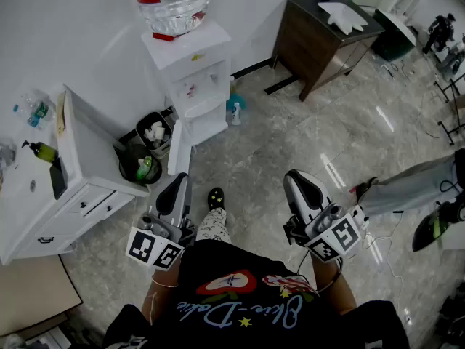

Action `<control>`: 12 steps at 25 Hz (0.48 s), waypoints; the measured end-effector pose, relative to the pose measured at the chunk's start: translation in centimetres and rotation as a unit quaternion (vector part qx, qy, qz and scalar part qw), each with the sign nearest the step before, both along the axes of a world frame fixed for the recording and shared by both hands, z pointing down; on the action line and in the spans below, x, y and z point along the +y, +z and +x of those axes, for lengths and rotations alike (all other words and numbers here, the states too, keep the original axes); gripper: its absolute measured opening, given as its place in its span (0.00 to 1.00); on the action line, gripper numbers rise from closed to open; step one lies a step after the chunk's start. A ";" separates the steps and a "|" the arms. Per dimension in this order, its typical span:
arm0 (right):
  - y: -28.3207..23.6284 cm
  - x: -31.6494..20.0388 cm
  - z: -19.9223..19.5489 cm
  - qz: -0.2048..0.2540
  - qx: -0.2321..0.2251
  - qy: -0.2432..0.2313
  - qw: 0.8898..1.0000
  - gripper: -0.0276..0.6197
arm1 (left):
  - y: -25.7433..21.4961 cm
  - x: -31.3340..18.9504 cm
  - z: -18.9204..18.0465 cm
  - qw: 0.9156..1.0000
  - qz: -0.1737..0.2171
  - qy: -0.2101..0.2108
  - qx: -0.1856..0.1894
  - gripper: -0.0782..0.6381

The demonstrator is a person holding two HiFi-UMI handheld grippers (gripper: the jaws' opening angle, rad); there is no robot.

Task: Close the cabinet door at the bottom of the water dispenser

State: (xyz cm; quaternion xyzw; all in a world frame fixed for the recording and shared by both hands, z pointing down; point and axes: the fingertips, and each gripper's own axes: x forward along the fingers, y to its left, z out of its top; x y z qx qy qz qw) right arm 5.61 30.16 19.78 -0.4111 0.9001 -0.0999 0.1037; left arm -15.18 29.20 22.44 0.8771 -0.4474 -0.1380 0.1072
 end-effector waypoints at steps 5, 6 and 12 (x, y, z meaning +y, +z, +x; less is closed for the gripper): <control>3.2 -12.0 -2.9 -0.039 -0.001 -0.016 0.999 0.07 | 1.4 -11.4 0.0 0.999 -0.012 0.043 -0.001 0.10; 4.2 -13.9 -3.7 -0.053 0.000 -0.023 0.998 0.07 | 2.4 -13.3 -0.3 0.998 -0.029 0.047 0.001 0.10; 8.1 -22.7 -6.6 -0.085 -0.051 -0.039 0.994 0.07 | 8.5 -20.6 -1.3 0.995 -0.076 0.051 -0.030 0.10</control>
